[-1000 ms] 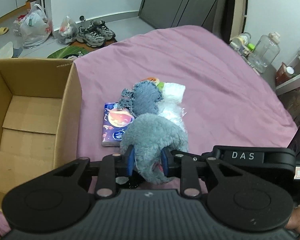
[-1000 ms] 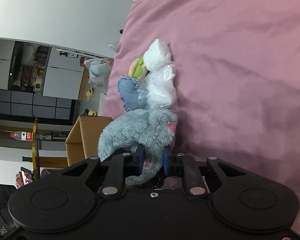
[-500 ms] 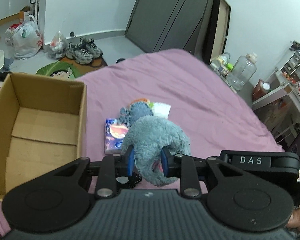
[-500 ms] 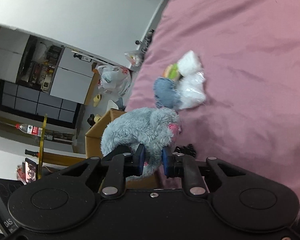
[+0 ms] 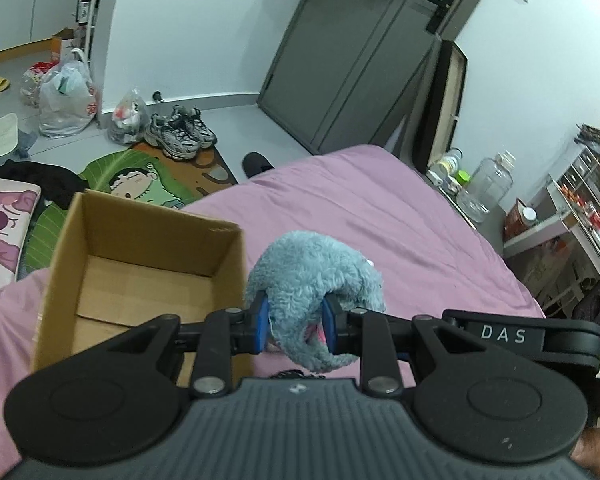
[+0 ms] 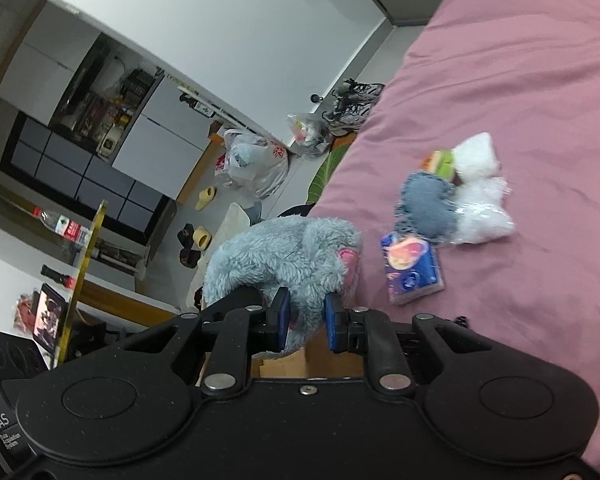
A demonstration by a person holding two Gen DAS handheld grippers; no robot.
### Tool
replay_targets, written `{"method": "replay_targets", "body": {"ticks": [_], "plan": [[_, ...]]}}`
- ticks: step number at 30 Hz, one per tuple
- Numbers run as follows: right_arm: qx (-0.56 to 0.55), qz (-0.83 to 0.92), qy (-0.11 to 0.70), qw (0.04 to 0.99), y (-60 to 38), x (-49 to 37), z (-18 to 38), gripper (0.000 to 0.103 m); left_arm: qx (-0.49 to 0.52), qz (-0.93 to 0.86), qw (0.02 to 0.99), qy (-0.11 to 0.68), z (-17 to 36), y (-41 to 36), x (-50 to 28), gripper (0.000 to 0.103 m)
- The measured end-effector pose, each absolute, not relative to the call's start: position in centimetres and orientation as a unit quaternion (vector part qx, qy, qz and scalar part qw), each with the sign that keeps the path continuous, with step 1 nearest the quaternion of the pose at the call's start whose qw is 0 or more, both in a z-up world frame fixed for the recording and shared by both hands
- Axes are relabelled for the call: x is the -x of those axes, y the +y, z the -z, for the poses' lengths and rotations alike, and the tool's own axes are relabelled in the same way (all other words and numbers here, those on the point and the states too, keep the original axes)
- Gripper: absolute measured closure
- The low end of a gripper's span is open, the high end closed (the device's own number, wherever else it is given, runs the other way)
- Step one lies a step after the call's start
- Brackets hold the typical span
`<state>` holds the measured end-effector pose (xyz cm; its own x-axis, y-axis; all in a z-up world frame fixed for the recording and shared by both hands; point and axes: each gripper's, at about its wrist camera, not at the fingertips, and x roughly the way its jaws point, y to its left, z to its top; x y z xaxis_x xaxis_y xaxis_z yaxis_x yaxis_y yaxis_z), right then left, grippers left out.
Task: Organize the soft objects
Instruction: 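Carry the grey plush mouse with the left tool into the box and release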
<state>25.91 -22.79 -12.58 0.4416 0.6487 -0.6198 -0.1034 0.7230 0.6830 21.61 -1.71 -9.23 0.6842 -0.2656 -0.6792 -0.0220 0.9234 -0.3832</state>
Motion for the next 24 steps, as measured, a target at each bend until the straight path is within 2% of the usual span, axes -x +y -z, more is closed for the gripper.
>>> {"method": "replay_targets", "body": {"ticks": [15,24], "plan": [[-0.243,-0.282,0.485,0.791,-14.4,-28.4,13.0,0.084,0.252,-0.006,0.889,0.382,11.0,6.0,-23.0,0.077],[-0.235,-0.298,0.501,0.778,-12.9,-29.3,14.2,0.084,0.277,-0.04,0.879,0.387,12.8,8.6,-24.3,0.076]]}}
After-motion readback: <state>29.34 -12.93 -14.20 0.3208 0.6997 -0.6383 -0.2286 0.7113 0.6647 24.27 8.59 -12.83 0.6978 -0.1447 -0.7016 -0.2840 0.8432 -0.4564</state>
